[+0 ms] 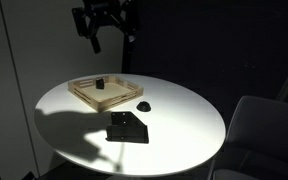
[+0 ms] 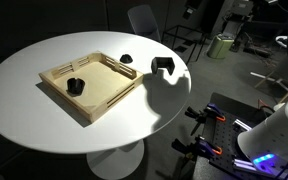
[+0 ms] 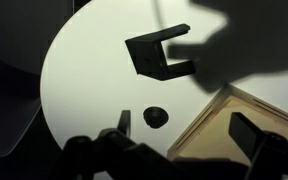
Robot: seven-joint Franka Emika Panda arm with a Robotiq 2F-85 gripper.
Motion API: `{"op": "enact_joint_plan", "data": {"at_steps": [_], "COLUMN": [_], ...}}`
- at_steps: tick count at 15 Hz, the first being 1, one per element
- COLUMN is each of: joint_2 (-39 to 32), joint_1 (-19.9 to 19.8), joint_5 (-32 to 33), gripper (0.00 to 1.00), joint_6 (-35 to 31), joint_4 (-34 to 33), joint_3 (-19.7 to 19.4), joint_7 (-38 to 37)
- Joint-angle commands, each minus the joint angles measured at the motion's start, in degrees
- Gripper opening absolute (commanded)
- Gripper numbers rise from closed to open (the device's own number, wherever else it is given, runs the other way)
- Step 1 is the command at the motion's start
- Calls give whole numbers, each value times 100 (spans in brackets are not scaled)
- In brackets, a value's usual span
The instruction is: Move the tray to the left
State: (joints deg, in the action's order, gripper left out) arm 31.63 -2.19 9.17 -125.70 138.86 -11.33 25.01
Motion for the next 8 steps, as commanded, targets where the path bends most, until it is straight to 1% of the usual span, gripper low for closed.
{"op": "enact_joint_plan", "data": {"at_steps": [1,4,8], "joint_2": [-668,-955,-1151], "joint_1": [178,320,540], "joint_5": [-23,-171,-694], "gripper": [100,100,100], "joint_6": [174,88,28], "joint_4": [-793,-1054,-1211], "joint_3": [-163,-193,-174], "joint_7": [768,1355,2181]}}
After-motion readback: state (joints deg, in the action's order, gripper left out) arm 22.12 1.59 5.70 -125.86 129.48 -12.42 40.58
